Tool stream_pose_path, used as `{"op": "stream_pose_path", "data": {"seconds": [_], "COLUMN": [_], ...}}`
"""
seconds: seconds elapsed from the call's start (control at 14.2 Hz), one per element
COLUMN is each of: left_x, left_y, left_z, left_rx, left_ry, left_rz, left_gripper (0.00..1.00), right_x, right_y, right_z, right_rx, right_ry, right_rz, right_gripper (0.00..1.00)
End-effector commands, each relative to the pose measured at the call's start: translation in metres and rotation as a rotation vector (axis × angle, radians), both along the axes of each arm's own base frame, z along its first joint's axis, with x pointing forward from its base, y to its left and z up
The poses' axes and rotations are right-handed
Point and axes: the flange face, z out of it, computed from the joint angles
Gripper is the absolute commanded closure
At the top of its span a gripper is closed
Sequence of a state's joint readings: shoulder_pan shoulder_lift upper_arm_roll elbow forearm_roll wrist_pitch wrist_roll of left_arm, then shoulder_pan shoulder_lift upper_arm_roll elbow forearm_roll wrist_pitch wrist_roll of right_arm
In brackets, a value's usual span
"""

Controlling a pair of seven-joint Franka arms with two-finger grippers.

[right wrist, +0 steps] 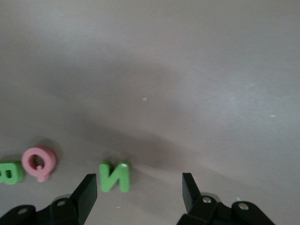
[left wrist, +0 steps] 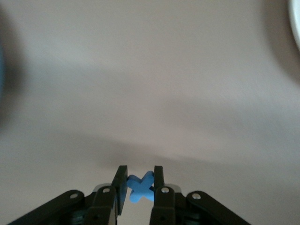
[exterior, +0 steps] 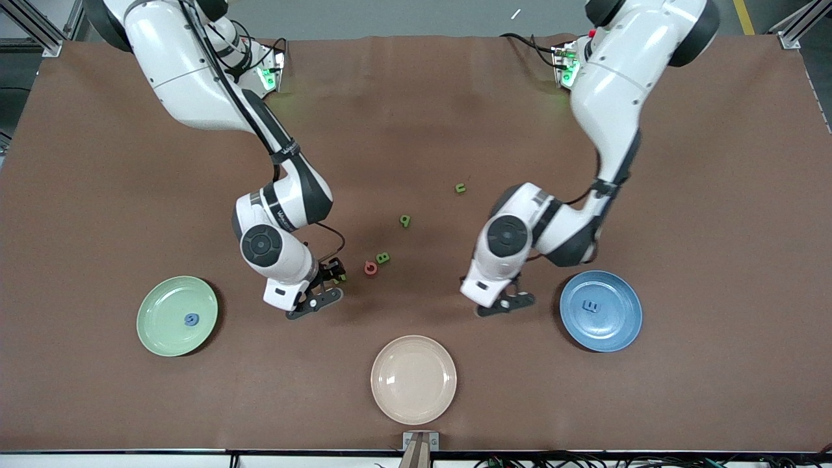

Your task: Sort upper and lower case letters into plates

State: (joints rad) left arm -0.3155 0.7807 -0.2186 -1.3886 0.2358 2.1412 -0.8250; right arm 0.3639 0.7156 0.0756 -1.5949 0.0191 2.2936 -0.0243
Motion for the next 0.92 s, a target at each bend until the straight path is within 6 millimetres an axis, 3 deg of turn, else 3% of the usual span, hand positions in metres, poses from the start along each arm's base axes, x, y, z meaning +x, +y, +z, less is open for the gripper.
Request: {"op": "stream_pose_path", "data": {"seconds": [0.0, 0.21, 0.28, 0.35, 0.56, 0.64, 0.71, 0.85], "left_x": [0.022, 0.047, 0.049, 0.050, 0.040, 0.038, 0.034, 0.028], "left_y": [0.072, 0.160, 0.175, 0.188, 0.209, 0.210, 0.212, 0.204], "left_z": [0.025, 0.015, 0.009, 0.001, -0.029, -0.029, -0.030, -0.019], "left_rx": [0.035, 0.038, 0.040, 0.041, 0.045, 0.046, 0.048, 0.047], "left_ry": [0.018, 0.049, 0.061, 0.076, 0.127, 0.133, 0.143, 0.142], "left_rz": [-0.011, -0.025, -0.035, -0.027, -0.029, -0.049, -0.072, -0.090], "left_gripper": [0.99, 0.98, 0.95, 0.84, 0.40, 0.30, 0.10, 0.05], "right_x": [-0.007, -0.013, -0.014, -0.014, -0.018, -0.018, -0.021, -0.022], "right_y": [0.006, 0.005, 0.006, 0.006, 0.007, 0.008, 0.013, 0.015], "right_z": [-0.004, -0.024, -0.030, -0.032, -0.042, -0.042, -0.042, -0.042], "right_rx": [0.004, 0.015, 0.017, 0.016, 0.016, 0.017, 0.016, 0.016], "right_ry": [-0.006, -0.034, -0.035, -0.034, -0.028, -0.028, -0.028, -0.026], "right_rz": [0.006, 0.004, 0.003, 0.002, -0.004, -0.018, -0.023, -0.023], "right_gripper": [0.18, 0.18, 0.18, 0.18, 0.18, 0.18, 0.19, 0.22]}}
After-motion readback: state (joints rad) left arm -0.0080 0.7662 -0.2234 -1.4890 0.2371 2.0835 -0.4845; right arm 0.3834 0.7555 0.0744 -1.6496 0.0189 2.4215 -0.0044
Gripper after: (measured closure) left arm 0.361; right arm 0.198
